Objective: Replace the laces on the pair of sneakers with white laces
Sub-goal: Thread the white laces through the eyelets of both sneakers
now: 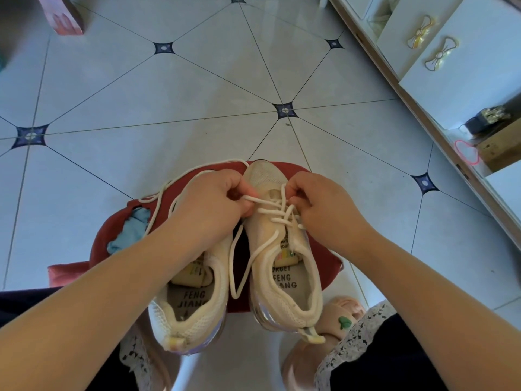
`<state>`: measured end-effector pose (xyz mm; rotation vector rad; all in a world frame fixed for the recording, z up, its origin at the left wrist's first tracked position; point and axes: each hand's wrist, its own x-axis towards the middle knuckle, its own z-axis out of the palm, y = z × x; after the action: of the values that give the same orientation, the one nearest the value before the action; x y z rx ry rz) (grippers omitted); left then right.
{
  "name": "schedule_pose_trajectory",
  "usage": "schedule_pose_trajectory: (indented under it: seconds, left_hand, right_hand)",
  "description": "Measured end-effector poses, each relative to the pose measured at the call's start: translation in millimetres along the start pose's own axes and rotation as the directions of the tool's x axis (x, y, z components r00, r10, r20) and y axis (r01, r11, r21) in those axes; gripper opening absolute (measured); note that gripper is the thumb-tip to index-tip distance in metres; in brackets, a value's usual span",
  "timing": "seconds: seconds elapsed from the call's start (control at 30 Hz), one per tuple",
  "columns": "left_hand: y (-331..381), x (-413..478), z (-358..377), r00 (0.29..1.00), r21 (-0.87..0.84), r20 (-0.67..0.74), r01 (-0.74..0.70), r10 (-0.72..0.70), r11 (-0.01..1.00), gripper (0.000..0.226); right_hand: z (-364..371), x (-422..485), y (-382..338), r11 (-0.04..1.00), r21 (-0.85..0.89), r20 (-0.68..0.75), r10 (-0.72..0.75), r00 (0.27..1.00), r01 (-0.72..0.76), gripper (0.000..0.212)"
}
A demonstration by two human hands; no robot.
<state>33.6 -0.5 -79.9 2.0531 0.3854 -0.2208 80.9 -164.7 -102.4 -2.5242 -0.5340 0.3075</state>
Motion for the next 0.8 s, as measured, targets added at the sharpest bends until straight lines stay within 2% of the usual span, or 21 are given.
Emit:
schedule_pose_trajectory:
  seconds: [0.13,0.33,0.57,0.67,0.73,0.8]
  left_hand:
    - [-0.5,0.4,-0.9,0.994,-0.234,0.091,0.083,-0.063,0.969,0.017]
    - [-4.3,8.0,6.7,0.998,-0.286,-0.001,0.06,-0.063,0.956,0.008]
    - [-6.5,9.3,11.4,0.997,-0.189,-0.072,-0.003,-0.011,0.982,0.012]
    - [-7.3,6.8,10.7,0.984,0.064,-0.165,-0.061,0.071,0.996,0.021]
    - [-6.9,4.9,9.3,0.965,0.154,-0.216,-0.115,0.147,0.981,0.028]
    - [-7.2,4.0,8.9,0.965,0.188,-0.16,-0.175,0.206,0.966,0.028]
  right_hand:
    - [-4.8,-1.4,2.4,0.977,0.206,0.028,0.053,0.998,-0.057,0.031]
    - [-13.4,-1.7,6.1,0.937,0.317,0.173,0.093,0.98,-0.145,0.015]
    - [-17.5,-1.5,1.4,0.933,0.262,0.29,0.168,0.942,-0.247,0.002]
    - [-19.0,-1.4,-0.2,0.975,0.121,0.259,0.152,0.954,-0.188,0.006]
    - [-19.1,-1.6,-1.1,0.989,0.022,0.244,0.137,0.96,-0.147,0.01]
    - [-18.6,-1.5,-0.1,0.99,-0.004,0.251,0.138,0.958,-0.142,0.01]
